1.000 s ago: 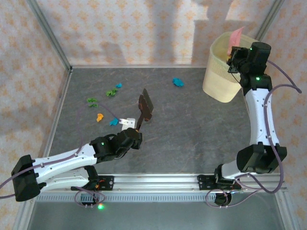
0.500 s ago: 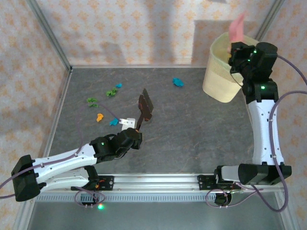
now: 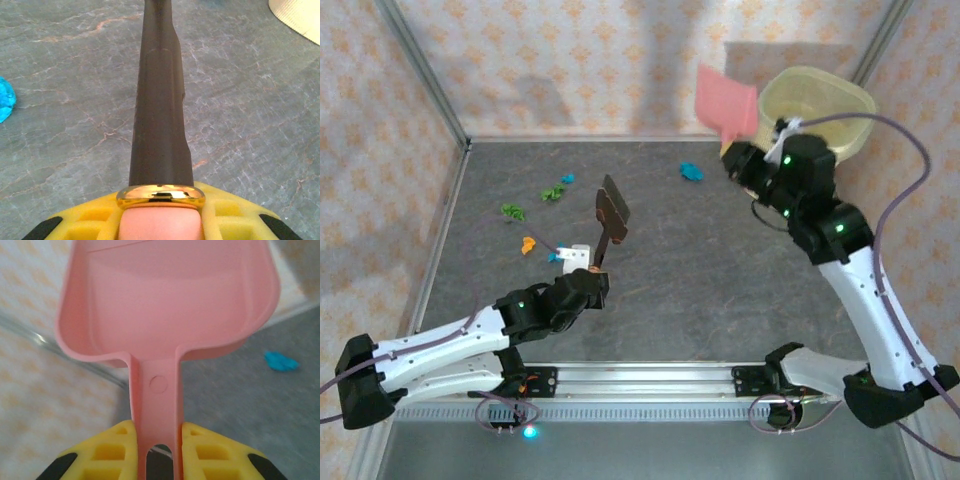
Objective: Sweep away the paper scraps from the table
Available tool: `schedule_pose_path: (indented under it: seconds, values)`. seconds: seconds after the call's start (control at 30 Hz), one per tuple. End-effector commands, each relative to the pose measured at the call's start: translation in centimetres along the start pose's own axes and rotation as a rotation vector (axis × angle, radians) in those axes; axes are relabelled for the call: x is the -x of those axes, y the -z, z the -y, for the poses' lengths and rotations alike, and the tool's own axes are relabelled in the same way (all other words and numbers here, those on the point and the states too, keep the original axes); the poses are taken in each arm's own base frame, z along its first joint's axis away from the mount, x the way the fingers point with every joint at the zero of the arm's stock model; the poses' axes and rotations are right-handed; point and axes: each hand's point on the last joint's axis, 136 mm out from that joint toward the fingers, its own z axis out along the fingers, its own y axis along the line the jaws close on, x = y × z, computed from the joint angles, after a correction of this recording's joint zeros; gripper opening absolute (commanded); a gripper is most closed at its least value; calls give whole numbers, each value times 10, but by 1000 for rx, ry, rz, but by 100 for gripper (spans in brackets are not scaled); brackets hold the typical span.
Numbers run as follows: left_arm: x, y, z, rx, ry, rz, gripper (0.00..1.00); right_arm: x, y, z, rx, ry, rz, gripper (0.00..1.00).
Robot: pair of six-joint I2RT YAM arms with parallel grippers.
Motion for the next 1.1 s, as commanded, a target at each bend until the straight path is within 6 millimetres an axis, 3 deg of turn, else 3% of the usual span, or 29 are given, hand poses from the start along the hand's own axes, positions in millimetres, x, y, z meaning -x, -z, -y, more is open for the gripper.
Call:
schedule_pose_path:
  seconds: [0.0,0.07,0.23,0.43,0.57,0.73,0.9,1.07]
  values:
    - [13,6,-17,60,47,92,0,-47,-14,36,-74,221,-62,0]
    - [16,10,-23,71,63,120,0,-83,-23,56,-82,265,-110,0]
    - [22,17,-35,81,101,182,0,-143,-38,107,-174,369,-156,0]
    - [26,21,-40,82,126,222,0,-180,-44,147,-263,491,-135,0]
    - [30,18,-37,97,143,215,0,-193,-47,172,-310,554,-118,0]
    - [43,12,-21,90,168,185,0,-206,-52,183,-321,553,-137,0]
    - [63,-2,5,24,244,85,0,-208,-55,201,-383,512,-162,0]
    - [97,-19,43,-101,368,21,0,-210,-58,215,-398,454,-193,0]
